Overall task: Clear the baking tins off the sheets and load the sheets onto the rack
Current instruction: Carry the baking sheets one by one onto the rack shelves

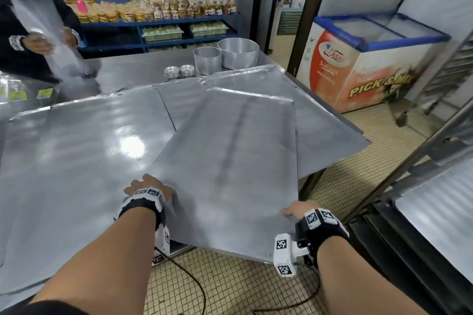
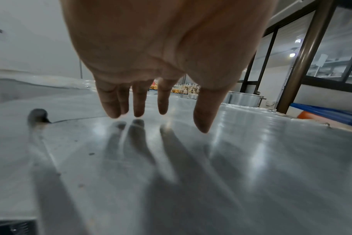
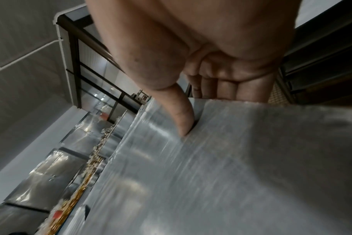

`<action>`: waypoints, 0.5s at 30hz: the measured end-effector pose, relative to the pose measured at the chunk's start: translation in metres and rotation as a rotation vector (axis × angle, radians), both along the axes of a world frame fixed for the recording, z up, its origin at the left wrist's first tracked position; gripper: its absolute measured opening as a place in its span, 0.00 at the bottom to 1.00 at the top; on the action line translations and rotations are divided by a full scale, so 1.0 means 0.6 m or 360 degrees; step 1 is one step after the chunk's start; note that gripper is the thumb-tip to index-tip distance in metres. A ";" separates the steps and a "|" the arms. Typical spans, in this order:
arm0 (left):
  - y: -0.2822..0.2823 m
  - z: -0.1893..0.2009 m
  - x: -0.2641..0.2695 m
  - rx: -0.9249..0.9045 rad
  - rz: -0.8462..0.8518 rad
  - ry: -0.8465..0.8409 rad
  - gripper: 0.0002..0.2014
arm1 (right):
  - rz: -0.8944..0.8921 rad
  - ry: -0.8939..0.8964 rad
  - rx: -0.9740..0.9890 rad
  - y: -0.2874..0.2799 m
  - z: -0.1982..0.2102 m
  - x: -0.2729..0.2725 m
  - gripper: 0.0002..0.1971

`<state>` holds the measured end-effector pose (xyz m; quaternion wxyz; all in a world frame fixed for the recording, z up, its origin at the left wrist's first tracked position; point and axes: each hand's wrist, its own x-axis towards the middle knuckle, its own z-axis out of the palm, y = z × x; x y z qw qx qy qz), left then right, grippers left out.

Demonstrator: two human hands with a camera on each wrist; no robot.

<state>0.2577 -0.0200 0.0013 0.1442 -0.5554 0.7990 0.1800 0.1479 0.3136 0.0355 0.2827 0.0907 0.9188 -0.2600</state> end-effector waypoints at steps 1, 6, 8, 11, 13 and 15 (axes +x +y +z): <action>-0.010 -0.004 0.002 0.0025 0.0015 -0.0016 0.41 | 0.0048 -0.0022 -0.0031 0.004 0.002 0.003 0.18; -0.052 -0.013 0.005 0.0243 0.0043 0.0085 0.51 | -0.0193 0.0071 -0.0011 -0.011 -0.005 0.003 0.15; -0.059 -0.010 0.008 0.0368 0.0067 0.0203 0.46 | -0.0203 0.0054 -0.0008 -0.021 -0.006 0.009 0.12; -0.062 -0.002 0.012 0.0493 0.0156 0.0307 0.43 | -0.0077 0.0046 0.0122 -0.029 -0.002 0.018 0.05; -0.062 -0.001 0.014 0.0521 0.0202 0.0359 0.44 | -0.0076 0.0026 0.0188 -0.028 -0.002 0.022 0.10; -0.058 0.004 0.018 0.0524 0.0210 0.0381 0.43 | -0.0108 0.0022 0.0119 -0.020 -0.004 0.019 0.12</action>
